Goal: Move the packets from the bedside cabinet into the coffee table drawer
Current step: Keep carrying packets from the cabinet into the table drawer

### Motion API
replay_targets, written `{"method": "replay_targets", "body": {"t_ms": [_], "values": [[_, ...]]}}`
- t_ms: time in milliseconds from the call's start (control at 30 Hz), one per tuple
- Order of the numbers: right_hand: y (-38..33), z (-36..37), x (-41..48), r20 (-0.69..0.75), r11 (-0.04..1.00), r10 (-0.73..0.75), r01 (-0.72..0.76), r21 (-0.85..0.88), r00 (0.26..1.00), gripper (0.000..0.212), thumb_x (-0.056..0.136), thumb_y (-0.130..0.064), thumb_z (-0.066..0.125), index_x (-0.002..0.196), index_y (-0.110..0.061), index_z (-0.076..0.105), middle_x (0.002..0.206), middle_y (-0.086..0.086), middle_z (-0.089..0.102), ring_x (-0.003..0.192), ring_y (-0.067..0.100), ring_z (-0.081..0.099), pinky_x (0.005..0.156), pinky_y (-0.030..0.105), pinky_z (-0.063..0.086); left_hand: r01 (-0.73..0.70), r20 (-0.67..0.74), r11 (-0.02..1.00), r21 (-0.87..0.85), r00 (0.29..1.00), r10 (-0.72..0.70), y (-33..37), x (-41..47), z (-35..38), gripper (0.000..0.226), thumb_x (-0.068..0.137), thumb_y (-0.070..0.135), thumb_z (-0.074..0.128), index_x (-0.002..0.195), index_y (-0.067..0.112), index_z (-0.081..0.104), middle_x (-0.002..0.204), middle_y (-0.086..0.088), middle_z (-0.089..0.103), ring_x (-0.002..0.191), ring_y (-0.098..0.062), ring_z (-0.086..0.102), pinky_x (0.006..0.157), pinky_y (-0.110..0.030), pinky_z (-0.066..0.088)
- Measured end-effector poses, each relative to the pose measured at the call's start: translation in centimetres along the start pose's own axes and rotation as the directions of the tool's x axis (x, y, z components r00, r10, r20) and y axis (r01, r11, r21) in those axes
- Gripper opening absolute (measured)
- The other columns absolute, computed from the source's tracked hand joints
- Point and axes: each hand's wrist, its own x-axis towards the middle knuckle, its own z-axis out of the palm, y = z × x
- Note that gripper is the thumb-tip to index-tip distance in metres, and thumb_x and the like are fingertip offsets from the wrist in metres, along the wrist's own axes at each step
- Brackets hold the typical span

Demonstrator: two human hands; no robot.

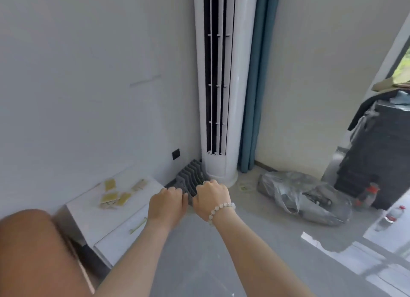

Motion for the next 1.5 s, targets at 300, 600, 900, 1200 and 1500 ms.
{"method": "replay_targets", "body": {"t_ms": [300,600,900,1200,1500], "values": [[-4.0,2.2,6.8,0.012,0.969,-0.246,0.245,0.034,0.969,0.034,0.096,-0.024,0.034,0.105,-0.006,0.061,0.107,0.011,0.061,0.104,0.027,0.052,0.082,0.034,0.039,0.278,0.039,0.958,0.067,0.959,-0.281,-5.5,0.8,0.3,0.038,0.099,0.036,0.029,0.095,0.016,0.061,0.1,0.001,0.063,0.097,-0.019,0.057,0.068,-0.029,0.039],[-10.4,4.9,10.9,0.06,0.915,-0.4,0.395,0.075,0.915,0.031,0.096,-0.022,0.034,0.102,-0.006,0.06,0.104,0.01,0.06,0.102,0.025,0.05,0.08,0.032,0.036,0.428,0.056,0.893,0.139,0.897,-0.439,-12.6,0.0,1.9,0.041,0.1,0.037,0.026,0.095,0.016,0.06,0.099,0.001,0.064,0.095,-0.02,0.057,0.062,-0.027,0.034],[-17.8,6.4,19.2,0.082,0.897,-0.441,0.436,0.076,0.894,0.031,0.096,-0.023,0.034,0.102,-0.006,0.06,0.105,0.01,0.059,0.103,0.025,0.051,0.081,0.032,0.036,0.487,0.008,0.866,0.113,0.871,-0.491,-22.6,4.7,3.2,0.039,0.1,0.036,0.029,0.094,0.015,0.062,0.097,0.0,0.064,0.094,-0.02,0.058,0.061,-0.028,0.035],[-22.3,8.8,27.0,0.142,0.91,-0.415,0.413,0.046,0.899,0.03,0.096,-0.022,0.034,0.101,-0.007,0.059,0.095,0.01,0.056,0.1,0.024,0.051,0.075,0.03,0.032,0.471,0.033,0.871,0.14,0.877,-0.479,-30.4,10.2,5.7,0.04,0.1,0.036,0.027,0.093,0.014,0.061,0.096,0.0,0.063,0.094,-0.02,0.058,0.063,-0.028,0.035],[-21.8,10.9,33.2,0.201,0.939,-0.342,0.34,0.048,0.918,0.023,0.095,-0.02,0.033,0.076,-0.01,0.039,0.066,-0.001,0.024,0.084,0.021,0.038,0.071,0.03,0.029,0.431,0.068,0.898,0.084,0.897,-0.437,-33.1,16.5,9.0,0.037,0.099,0.035,0.029,0.087,0.016,0.059,0.094,-0.001,0.063,0.091,-0.021,0.058,0.062,-0.029,0.032]]}}
